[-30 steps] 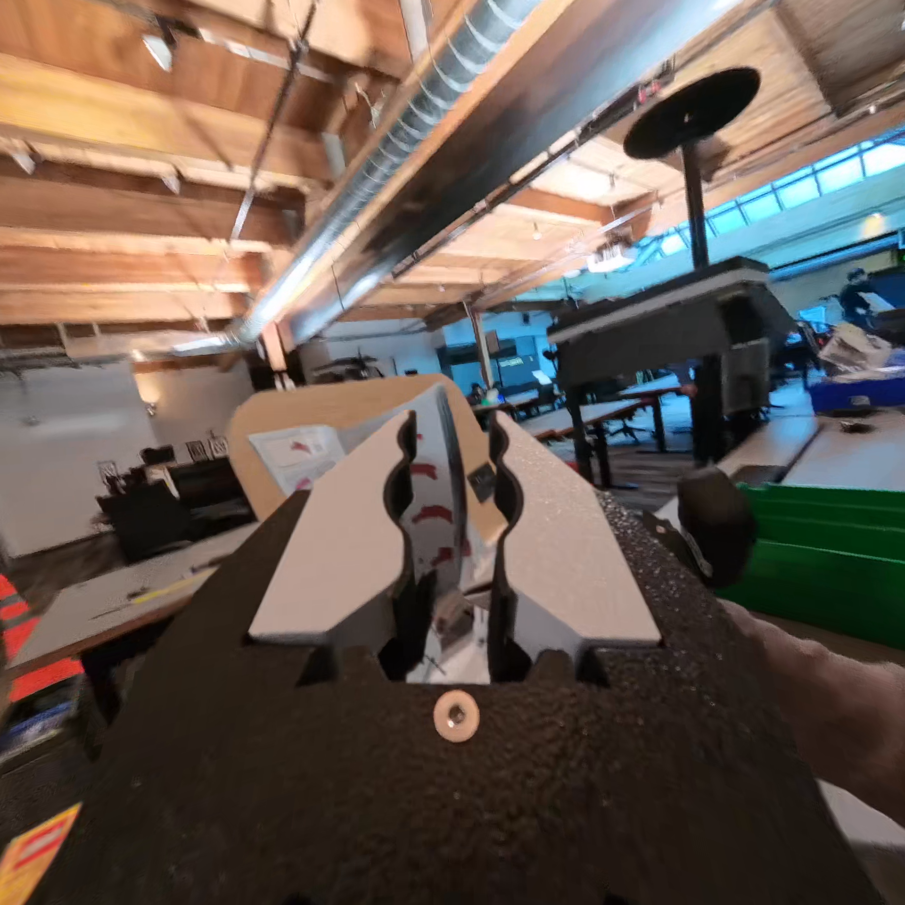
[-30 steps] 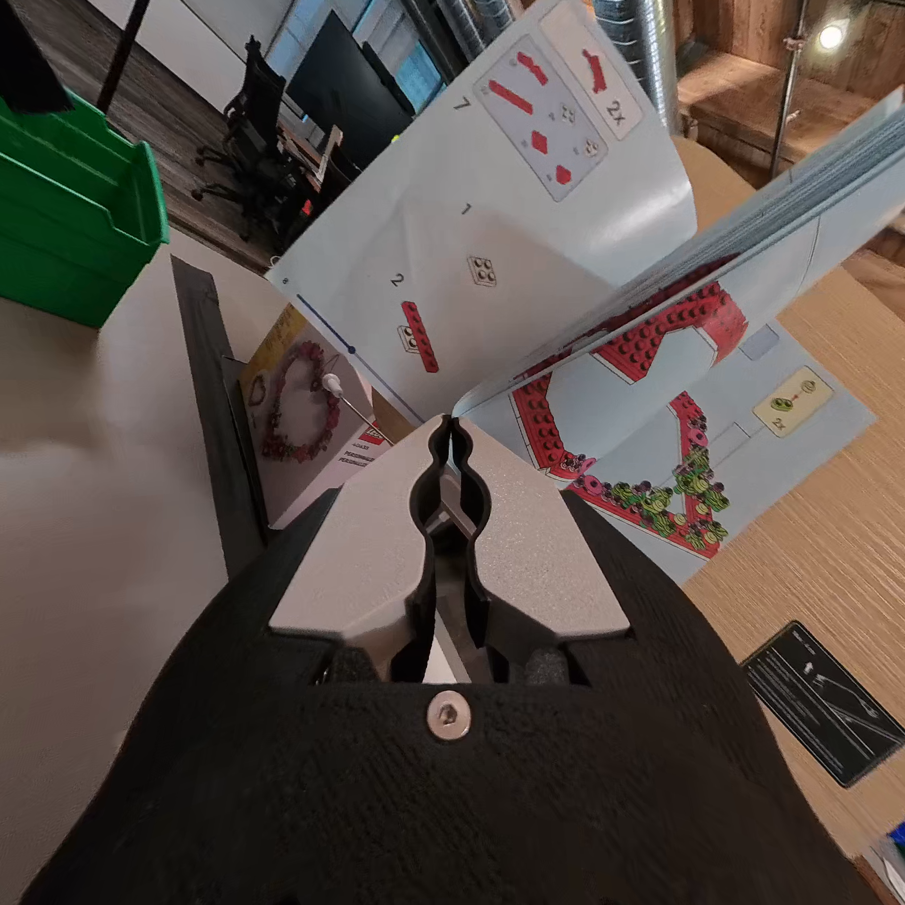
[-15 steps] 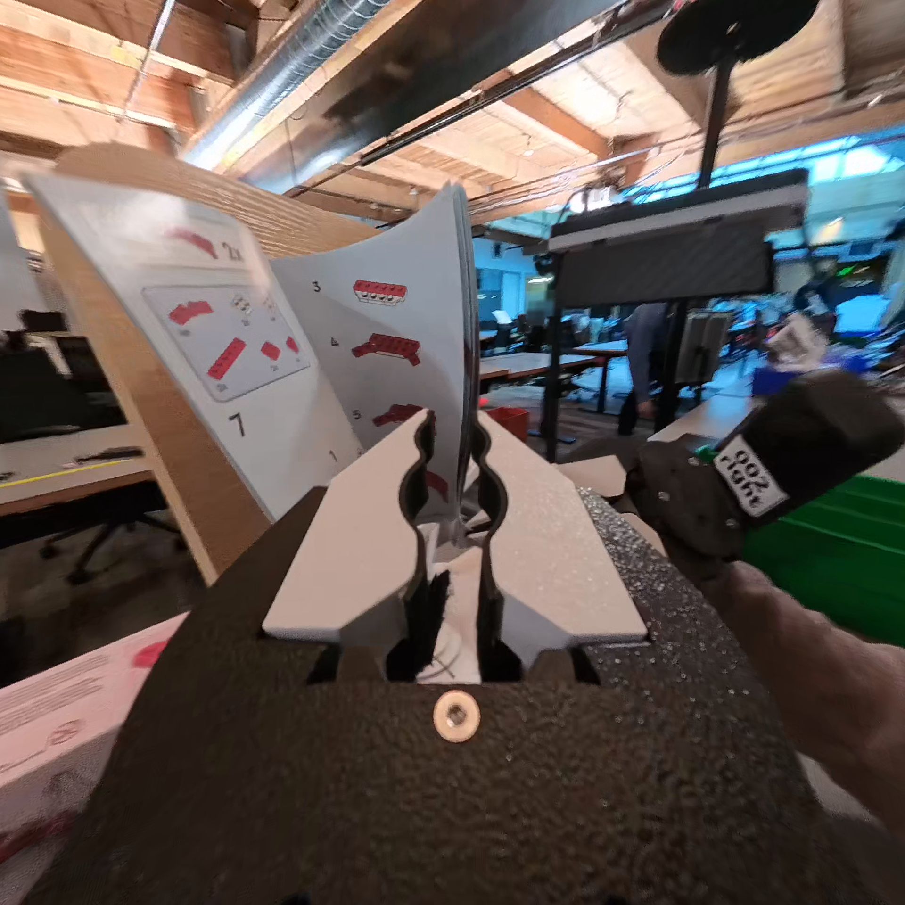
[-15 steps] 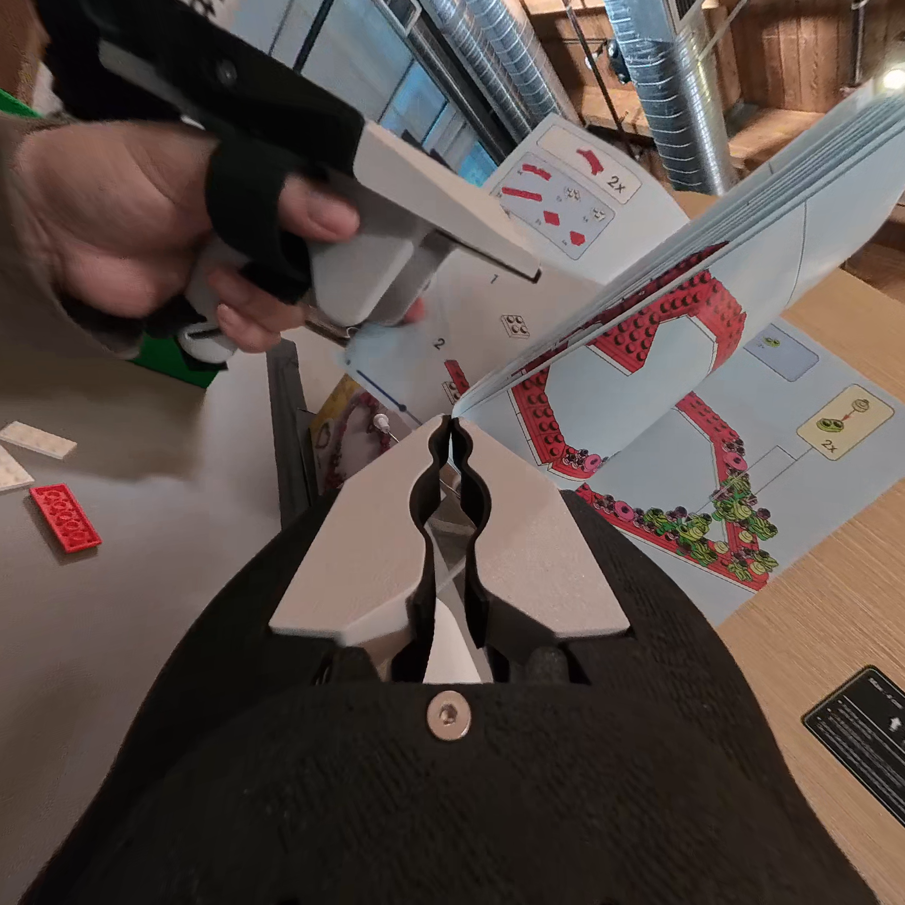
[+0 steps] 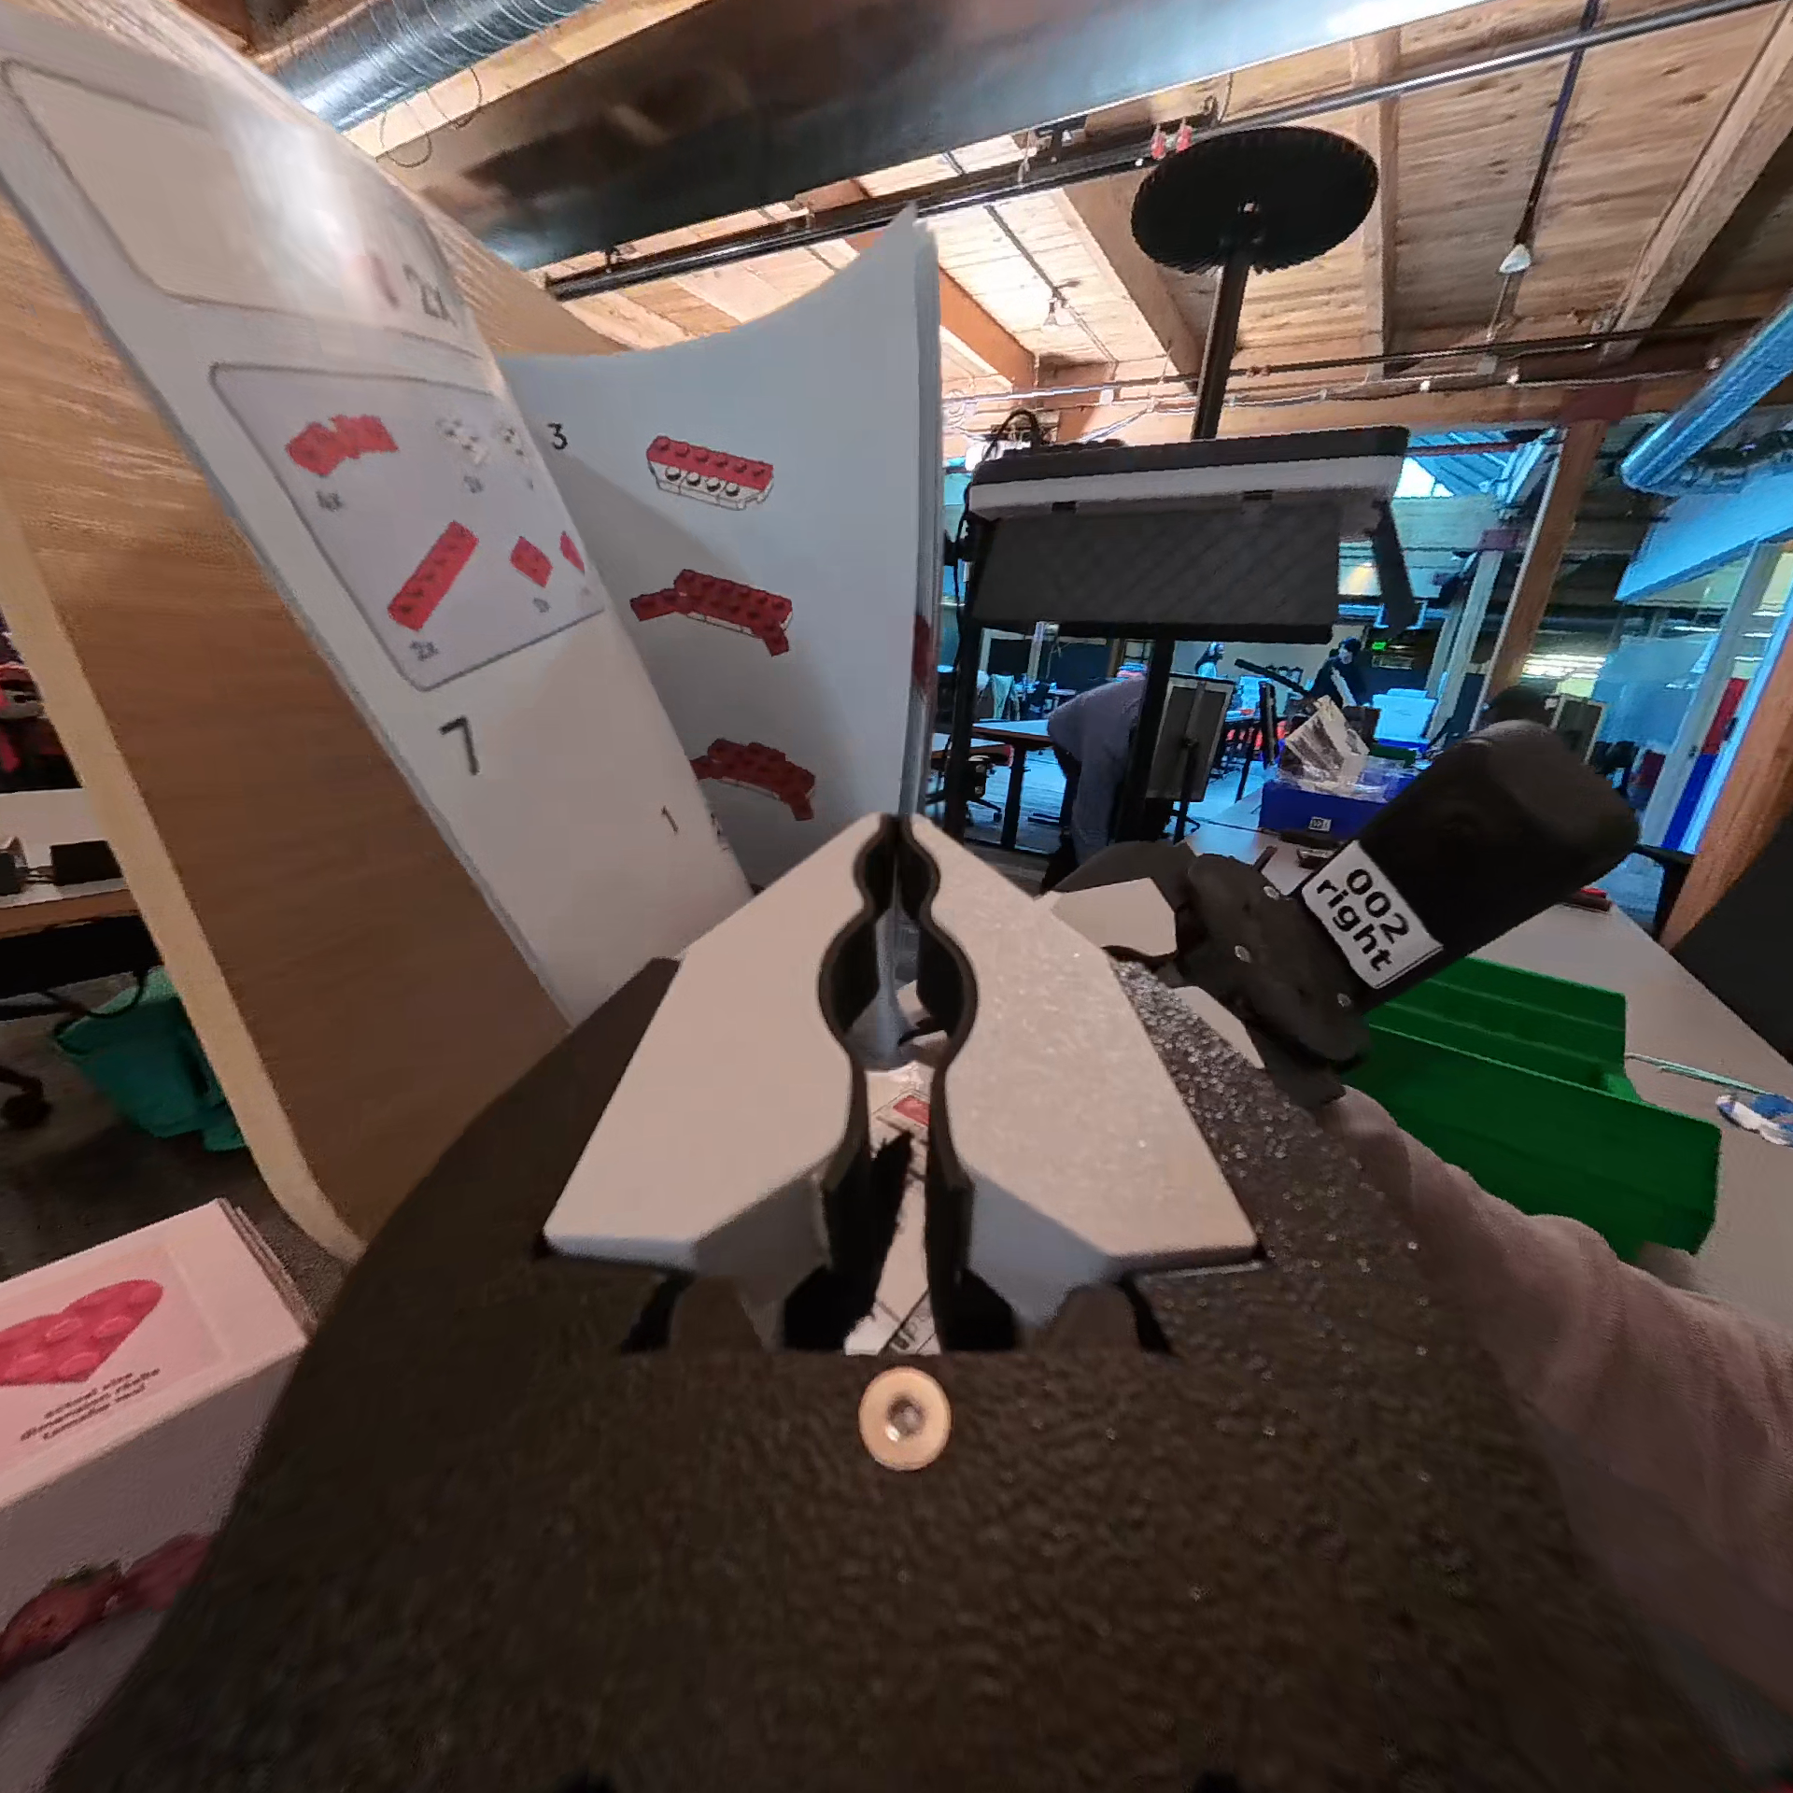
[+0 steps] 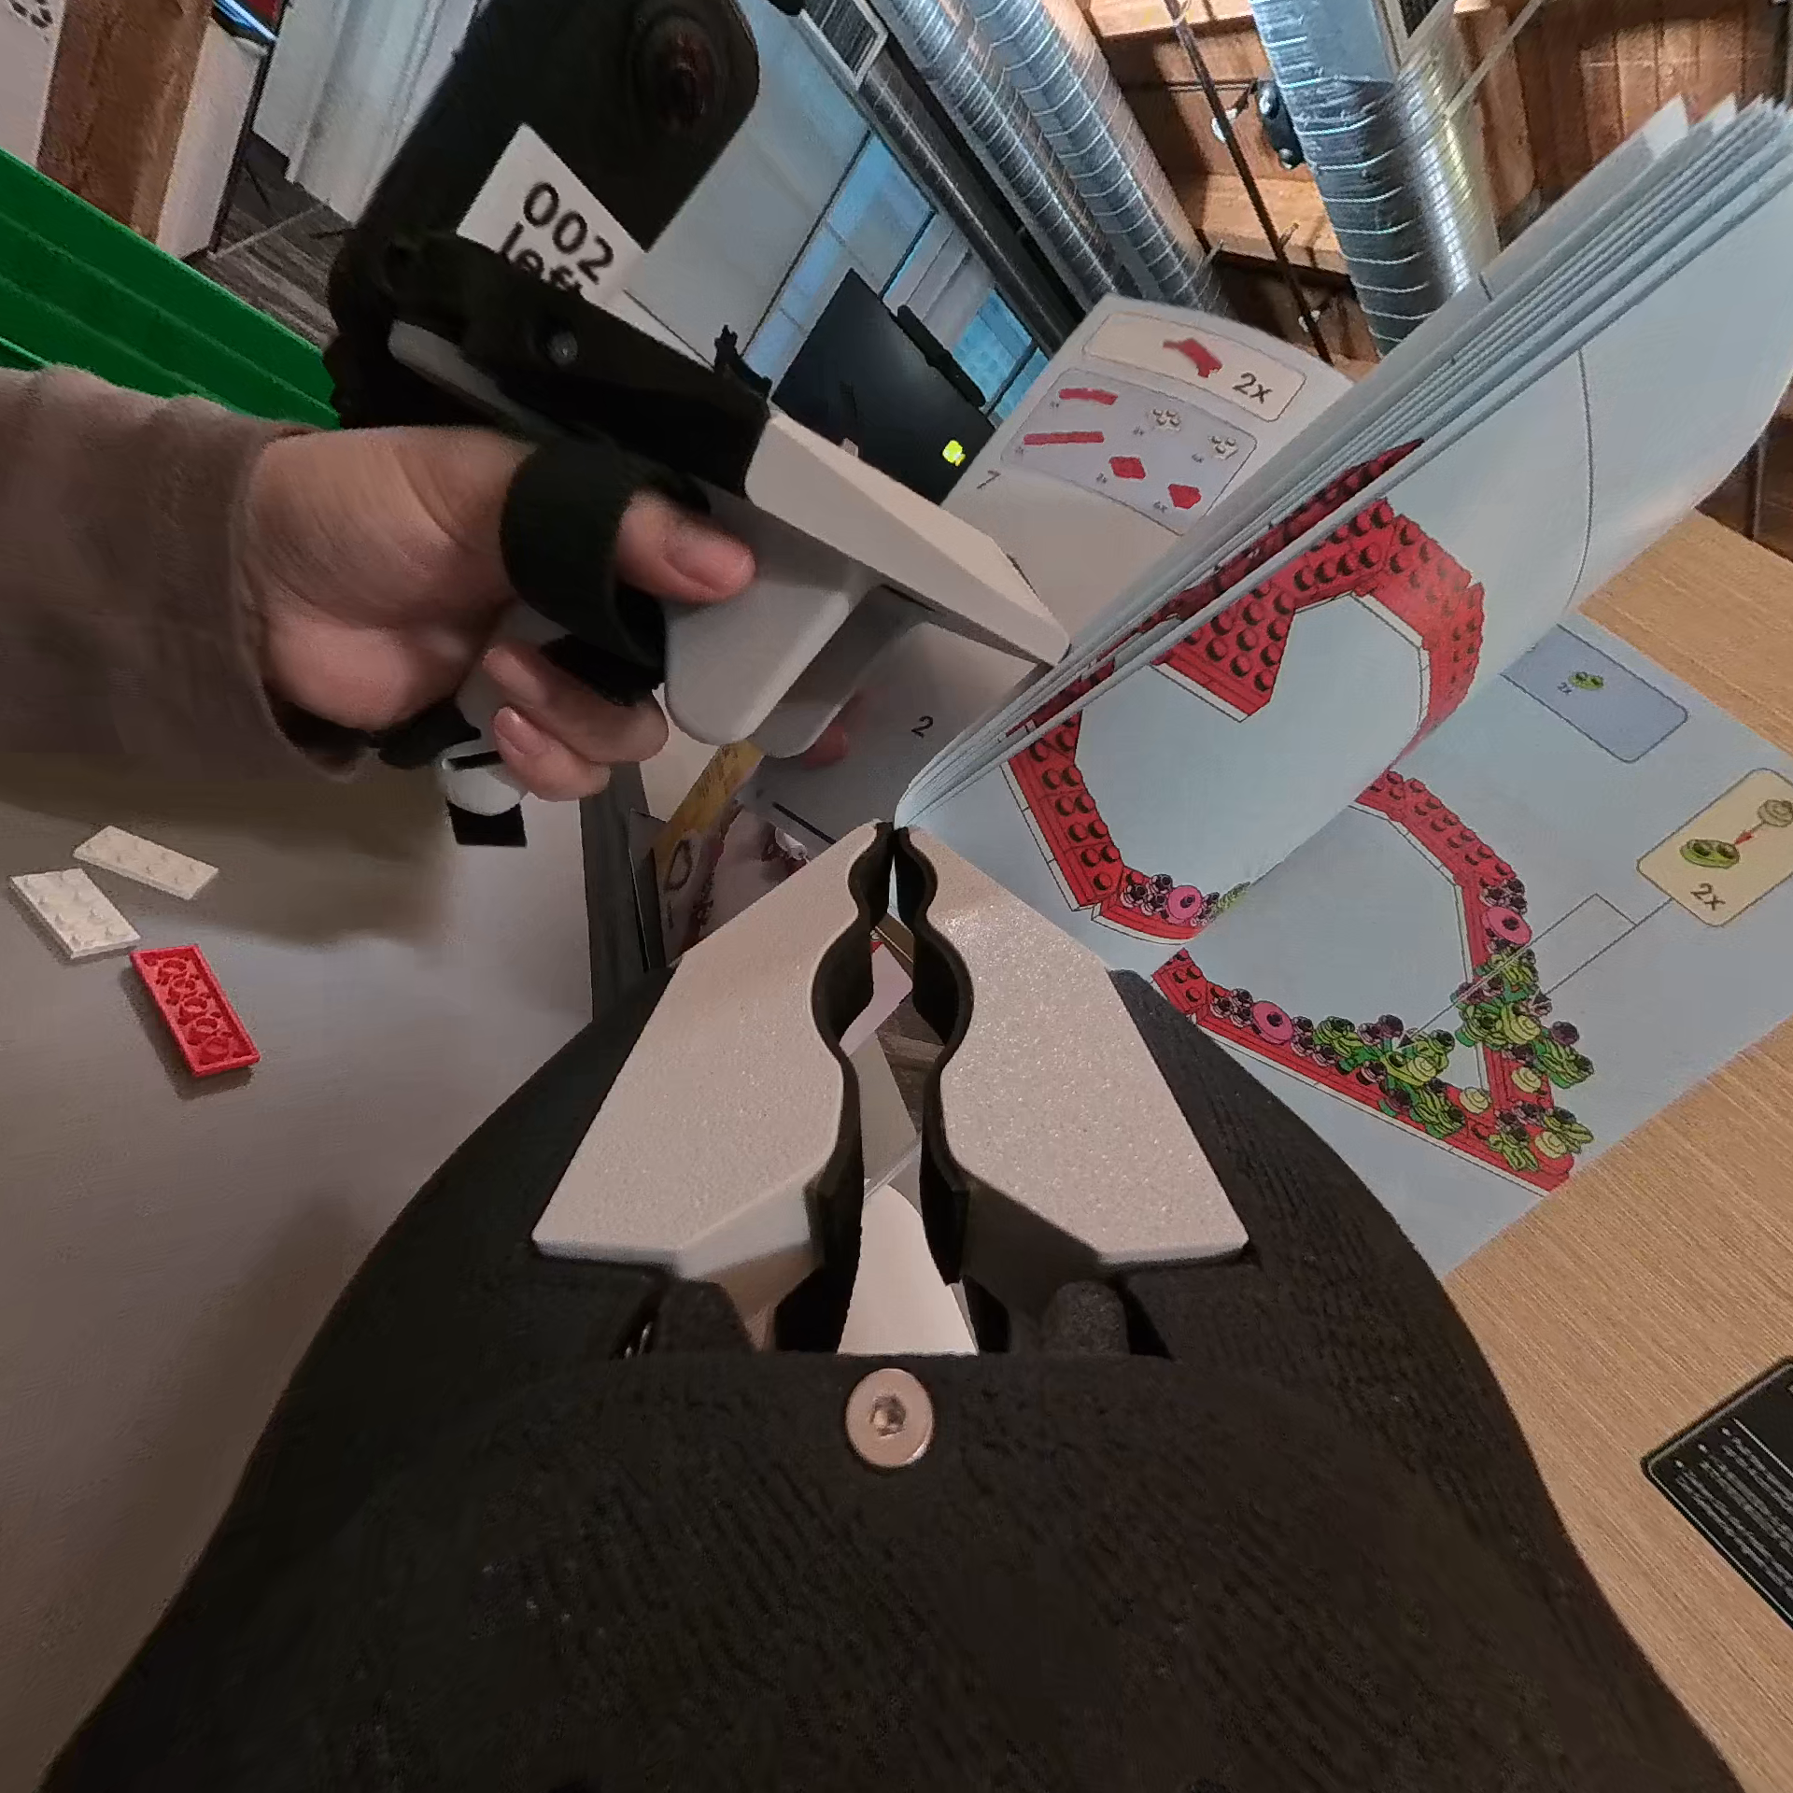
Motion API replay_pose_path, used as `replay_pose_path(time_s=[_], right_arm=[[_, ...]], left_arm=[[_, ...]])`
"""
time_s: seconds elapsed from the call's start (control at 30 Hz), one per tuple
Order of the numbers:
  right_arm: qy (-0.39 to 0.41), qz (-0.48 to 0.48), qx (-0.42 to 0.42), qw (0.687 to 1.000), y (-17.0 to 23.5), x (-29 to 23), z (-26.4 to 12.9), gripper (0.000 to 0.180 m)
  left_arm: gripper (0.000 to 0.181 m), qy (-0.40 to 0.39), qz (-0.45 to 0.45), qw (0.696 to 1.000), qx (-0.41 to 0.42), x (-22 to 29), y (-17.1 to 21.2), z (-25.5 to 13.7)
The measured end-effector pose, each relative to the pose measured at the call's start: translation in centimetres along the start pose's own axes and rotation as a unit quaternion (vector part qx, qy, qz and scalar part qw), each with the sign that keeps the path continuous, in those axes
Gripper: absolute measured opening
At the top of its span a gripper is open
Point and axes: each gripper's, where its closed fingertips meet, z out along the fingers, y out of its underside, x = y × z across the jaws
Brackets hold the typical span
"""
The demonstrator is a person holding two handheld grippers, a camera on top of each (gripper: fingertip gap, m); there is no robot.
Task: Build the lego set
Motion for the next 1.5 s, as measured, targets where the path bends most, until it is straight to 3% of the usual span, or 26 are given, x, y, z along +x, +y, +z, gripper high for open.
replay_pose_path(time_s=[0.2, 0.43, 0.67, 1.0, 1.17, 1.33, 1.5], right_arm=[[-0.005, 0.006, 0.002, 1.0, 0.0, 0.0, -0.2, 0.0], [-0.015, 0.069, -0.014, 0.997, -0.1, 1.3, -2.2, 0.025], [0.114, 0.042, 0.085, 0.989, -3.3, 5.6, -5.4, 0.016], [0.195, 0.103, -0.116, 0.968, 4.2, 5.8, 1.7, 0.0], [0.199, 0.106, -0.144, 0.964, 5.2, 4.7, 3.8, 0.0], [0.198, 0.105, -0.151, 0.963, 5.3, 4.2, 4.8, 0.0], [0.2, 0.091, -0.158, 0.963, 5.4, 4.1, 5.1, 0.0]], left_arm=[[0.0, 0.04, -0.031, 0.999, 0.011, 0.6, 0.1, 0.0], [0.0, 0.039, -0.057, 0.997, 0.024, -0.2, 0.0, -0.2], [0.0, 0.005, -0.026, 1.0, 0.009, -1.4, -0.1, -1.0], [0.0, -0.049, -0.003, 0.999, -0.02, -4.6, -1.1, -4.5], [0.002, -0.073, -0.011, 0.996, -0.054, -6.0, -0.9, -6.6], [0.024, -0.104, -0.017, 0.993, -0.056, -7.4, -1.4, -8.4], [0.077, -0.126, -0.055, 0.99, -0.008, -8.9, -2.9, -9.9]])
